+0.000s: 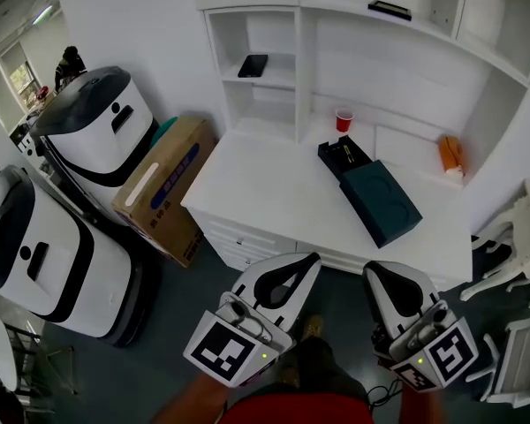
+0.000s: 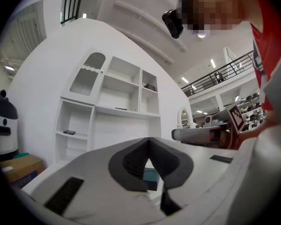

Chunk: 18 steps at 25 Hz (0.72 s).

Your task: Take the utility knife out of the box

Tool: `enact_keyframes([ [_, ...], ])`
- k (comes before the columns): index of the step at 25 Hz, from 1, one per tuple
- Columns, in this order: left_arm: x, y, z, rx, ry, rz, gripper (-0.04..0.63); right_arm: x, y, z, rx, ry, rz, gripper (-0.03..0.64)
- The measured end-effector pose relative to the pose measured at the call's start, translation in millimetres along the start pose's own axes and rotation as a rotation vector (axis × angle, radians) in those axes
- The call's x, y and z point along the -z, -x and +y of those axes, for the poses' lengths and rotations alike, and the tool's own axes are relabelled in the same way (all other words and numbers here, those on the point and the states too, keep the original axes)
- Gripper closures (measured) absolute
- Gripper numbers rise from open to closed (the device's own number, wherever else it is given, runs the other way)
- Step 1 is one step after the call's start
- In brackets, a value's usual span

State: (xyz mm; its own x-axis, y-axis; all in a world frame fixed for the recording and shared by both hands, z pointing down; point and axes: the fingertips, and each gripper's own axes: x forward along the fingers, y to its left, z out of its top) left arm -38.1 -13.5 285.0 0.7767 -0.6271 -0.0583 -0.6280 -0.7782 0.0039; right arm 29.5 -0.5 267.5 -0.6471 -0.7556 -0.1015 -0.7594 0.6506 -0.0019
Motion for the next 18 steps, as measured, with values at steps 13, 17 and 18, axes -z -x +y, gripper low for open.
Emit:
enact_keyframes([
  [13, 4, -105, 116, -0.023, -0.069, -0.033, 0.58, 29, -118, -102, -0.004, 0.012, 0.028, 0.612],
  [17, 20, -141, 144, -0.033, -0.029, 0.071, 0.58, 34, -148, -140, -0.001, 0.009, 0.044, 0.612],
  [18, 22, -149, 151, -0.035, -0.031, 0.08, 0.578, 34, -155, -150, 0.002, 0.009, 0.045, 0.612],
])
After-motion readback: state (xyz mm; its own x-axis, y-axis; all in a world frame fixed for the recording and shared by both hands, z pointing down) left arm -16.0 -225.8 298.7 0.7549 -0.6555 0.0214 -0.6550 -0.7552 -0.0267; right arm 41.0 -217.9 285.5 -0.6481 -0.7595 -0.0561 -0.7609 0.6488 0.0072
